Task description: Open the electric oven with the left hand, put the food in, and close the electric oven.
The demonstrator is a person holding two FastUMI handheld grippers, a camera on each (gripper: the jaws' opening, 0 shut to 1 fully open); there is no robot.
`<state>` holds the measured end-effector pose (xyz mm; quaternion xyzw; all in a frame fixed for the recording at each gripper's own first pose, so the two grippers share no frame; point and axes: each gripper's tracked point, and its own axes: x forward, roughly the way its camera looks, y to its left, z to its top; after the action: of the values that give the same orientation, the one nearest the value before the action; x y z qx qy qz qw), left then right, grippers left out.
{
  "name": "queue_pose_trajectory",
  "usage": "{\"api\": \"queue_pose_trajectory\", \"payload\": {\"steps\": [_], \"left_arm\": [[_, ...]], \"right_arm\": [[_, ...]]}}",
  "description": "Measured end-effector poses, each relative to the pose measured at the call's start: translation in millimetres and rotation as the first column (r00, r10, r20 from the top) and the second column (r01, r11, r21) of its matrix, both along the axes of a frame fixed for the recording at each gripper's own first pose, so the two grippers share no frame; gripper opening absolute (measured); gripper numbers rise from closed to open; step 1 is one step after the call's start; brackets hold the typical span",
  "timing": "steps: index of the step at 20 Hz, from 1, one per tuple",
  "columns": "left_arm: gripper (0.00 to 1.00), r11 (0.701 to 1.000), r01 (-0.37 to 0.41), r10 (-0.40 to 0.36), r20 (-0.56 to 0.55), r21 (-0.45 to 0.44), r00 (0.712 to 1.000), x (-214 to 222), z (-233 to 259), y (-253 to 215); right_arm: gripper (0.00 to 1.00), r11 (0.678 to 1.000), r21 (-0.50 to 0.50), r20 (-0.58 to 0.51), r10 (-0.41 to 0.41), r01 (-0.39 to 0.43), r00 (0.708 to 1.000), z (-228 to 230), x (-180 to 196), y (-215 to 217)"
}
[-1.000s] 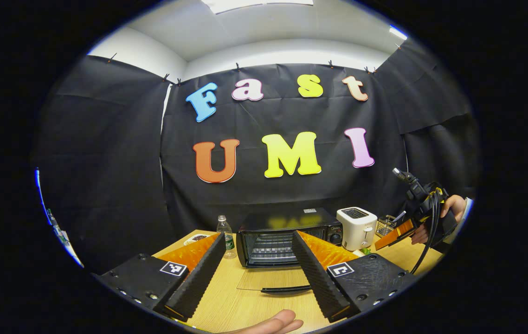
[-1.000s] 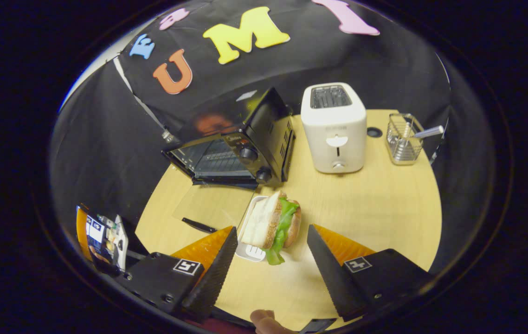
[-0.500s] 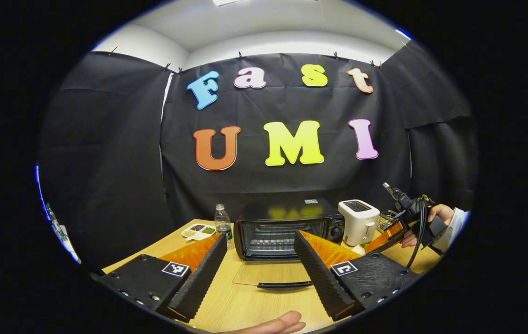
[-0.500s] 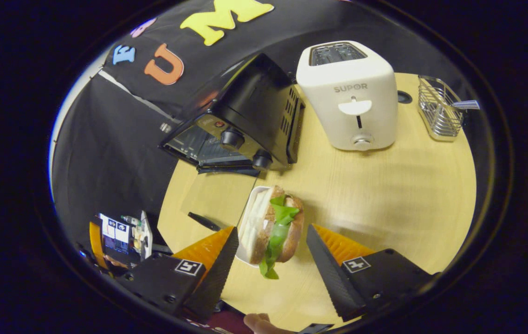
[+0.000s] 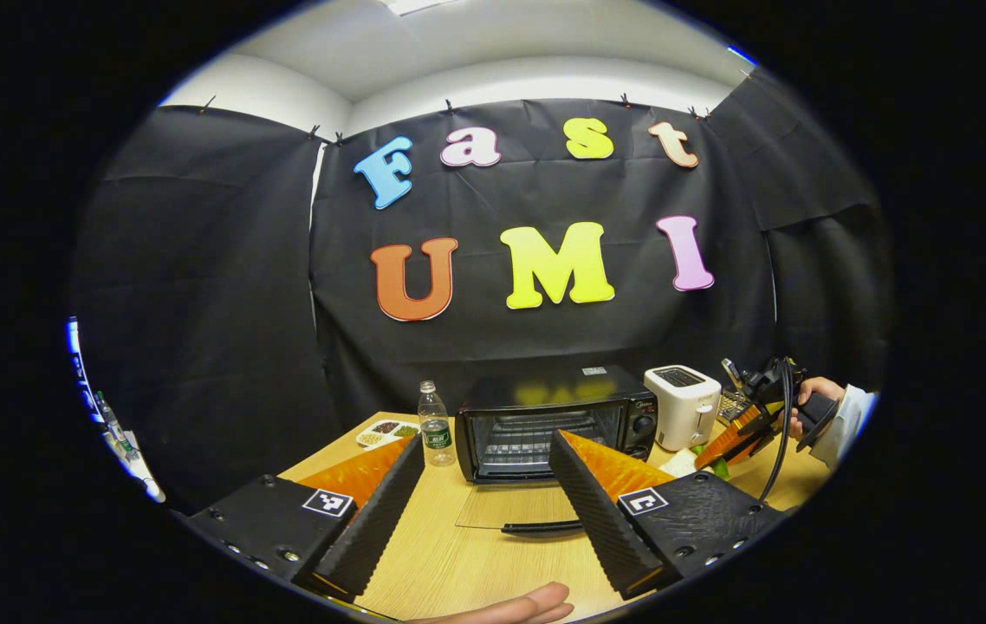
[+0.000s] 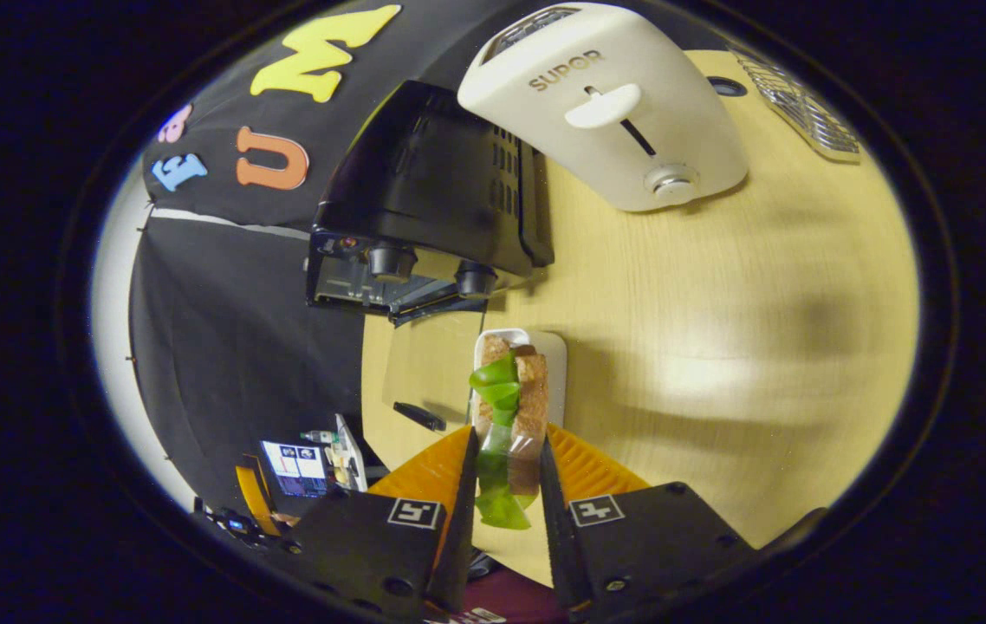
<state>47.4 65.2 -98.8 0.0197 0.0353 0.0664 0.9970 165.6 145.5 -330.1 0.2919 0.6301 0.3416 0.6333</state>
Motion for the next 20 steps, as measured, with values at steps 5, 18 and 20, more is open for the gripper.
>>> {"api": "queue_pose_trajectory", "payload": {"steps": [5, 18, 20], "left_arm": [[0.95, 0.999, 0.019, -0.018, 0.022, -0.037, 1.0, -10.1, 2.7, 6.9], [0.95, 0.996, 0.032, -0.026, 0.067, -0.079, 0.997, -36.1, 6.8, 41.9], [0.95, 0.996, 0.029, -0.022, 0.079, -0.087, 0.997, -41.8, 7.3, 50.2]], "right_arm": [[0.29, 0.997, 0.059, 0.091, -0.062, 0.057, 0.994, 47.8, -18.3, 0.0], [0.38, 0.883, 0.306, 0.173, -0.42, 0.357, 0.891, 101.7, -107.5, 108.9], [0.38, 0.836, 0.347, 0.163, -0.5, 0.425, 0.85, 101.2, -114.1, 133.6]]}}
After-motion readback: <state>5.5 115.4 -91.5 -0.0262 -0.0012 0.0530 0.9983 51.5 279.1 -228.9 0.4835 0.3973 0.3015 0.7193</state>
